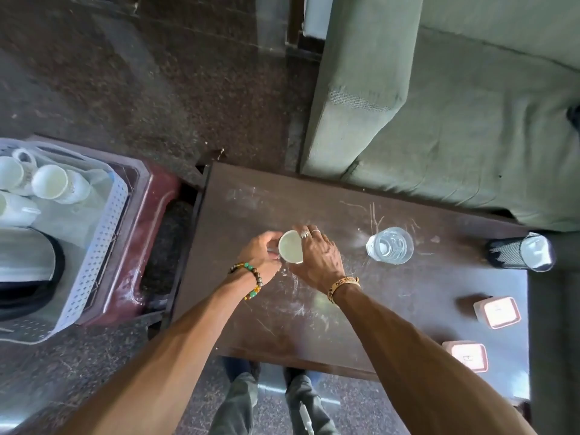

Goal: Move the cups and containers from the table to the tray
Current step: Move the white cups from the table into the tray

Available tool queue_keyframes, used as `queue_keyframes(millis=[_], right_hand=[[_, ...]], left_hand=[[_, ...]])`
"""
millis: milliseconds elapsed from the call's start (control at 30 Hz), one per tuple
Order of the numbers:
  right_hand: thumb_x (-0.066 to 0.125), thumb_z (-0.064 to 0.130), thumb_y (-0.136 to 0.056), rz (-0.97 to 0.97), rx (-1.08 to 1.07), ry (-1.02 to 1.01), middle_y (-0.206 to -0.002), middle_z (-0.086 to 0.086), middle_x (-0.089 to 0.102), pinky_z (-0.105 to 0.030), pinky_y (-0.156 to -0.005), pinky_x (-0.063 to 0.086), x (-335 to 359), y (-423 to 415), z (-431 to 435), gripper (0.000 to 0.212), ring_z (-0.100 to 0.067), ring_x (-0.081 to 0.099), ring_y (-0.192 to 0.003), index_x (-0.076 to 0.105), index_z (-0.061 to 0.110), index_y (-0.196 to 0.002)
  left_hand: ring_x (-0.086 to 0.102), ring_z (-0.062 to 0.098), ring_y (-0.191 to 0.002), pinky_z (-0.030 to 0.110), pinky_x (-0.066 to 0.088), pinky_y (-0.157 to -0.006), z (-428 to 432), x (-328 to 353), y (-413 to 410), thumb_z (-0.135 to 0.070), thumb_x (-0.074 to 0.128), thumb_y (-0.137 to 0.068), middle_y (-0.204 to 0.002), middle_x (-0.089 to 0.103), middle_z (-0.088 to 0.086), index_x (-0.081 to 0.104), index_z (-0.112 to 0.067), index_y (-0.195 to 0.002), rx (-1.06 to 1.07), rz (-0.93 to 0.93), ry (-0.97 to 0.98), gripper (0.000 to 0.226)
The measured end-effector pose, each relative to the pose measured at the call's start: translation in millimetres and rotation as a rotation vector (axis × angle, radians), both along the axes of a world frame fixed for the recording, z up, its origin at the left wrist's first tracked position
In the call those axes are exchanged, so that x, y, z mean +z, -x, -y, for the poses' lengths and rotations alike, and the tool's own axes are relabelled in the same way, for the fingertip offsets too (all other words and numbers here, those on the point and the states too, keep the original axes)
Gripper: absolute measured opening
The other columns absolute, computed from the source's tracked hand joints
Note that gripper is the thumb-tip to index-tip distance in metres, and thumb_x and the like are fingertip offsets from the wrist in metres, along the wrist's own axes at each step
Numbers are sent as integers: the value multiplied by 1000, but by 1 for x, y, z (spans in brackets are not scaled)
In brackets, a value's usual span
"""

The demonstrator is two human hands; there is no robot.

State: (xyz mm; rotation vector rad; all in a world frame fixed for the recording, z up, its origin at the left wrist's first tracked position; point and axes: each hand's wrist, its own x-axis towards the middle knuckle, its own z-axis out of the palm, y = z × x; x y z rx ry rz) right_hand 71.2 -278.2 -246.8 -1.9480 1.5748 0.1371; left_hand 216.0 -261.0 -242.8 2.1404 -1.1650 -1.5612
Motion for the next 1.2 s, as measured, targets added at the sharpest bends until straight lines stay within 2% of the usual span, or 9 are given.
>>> queue_keyframes(millis=[133,200,267,367,467,567,867,1000,1200], right_hand=[[76,48,-77,-7,8,69,-132,-6,52,-40,-98,45,60,2,8,80,-28,56,-117,41,18,-142],[78,42,-75,-11,12,114,-129,-5,53,-40,-95,46,96,2,14,77,-28,57,-116,43,19,-140],[78,35,-74,6,11,156,-128,-4,54,-39,-95,46,131,2,20,74,-28,57,-115,44,20,-138],[78,36,-74,33,-12,231,-126,-4,56,-39,-96,46,193,0,25,72,-28,58,-115,45,21,-136],[78,47,-74,62,-50,304,-125,-3,60,-37,-93,48,251,-5,27,74,-27,60,-112,46,23,-136],[79,51,-71,96,-107,357,-127,-3,62,-34,-91,48,303,-9,24,79,-27,61,-114,45,21,-137],[81,50,-66,126,-222,499,-120,-4,65,-35,-85,53,400,-3,-9,76,-27,64,-106,53,23,-130],[81,52,-67,121,-217,540,-122,-4,64,-36,-84,54,426,5,-26,75,-27,64,-107,53,21,-130],[83,43,-65,113,-186,589,-120,-5,63,-37,-83,54,450,23,-46,74,-30,63,-105,53,19,-128]], left_hand=[[68,19,-103,28,56,-87,12,63,-2,11,66,-77,-112,72,3,60,-18,-125,-28,-2,56,56],[65,25,-102,8,52,-68,19,103,-2,21,57,-79,-118,68,17,57,-2,-127,-10,-67,119,54],[62,27,-100,1,45,-56,24,140,-4,27,52,-77,-119,64,24,55,7,-127,-31,-85,171,54],[64,30,-106,5,49,-64,29,203,-11,26,54,-74,-115,67,20,57,4,-124,-82,-93,273,55],[69,24,-99,26,56,-80,30,259,-21,17,63,-71,-102,73,10,64,-9,-117,-131,-59,358,54],[71,18,-92,34,58,-84,31,306,-30,12,68,-67,-94,75,2,67,-15,-112,-186,-39,448,53],[71,20,-87,35,59,-80,21,395,-29,18,65,-65,-90,75,5,69,-14,-107,-274,-78,610,53],[71,23,-89,37,58,-82,13,414,-23,17,66,-64,-89,76,4,70,-17,-104,-303,-87,633,52],[70,16,-89,38,59,-83,-12,435,-8,10,69,-67,-89,76,-4,69,-28,-102,-270,-62,696,52]])
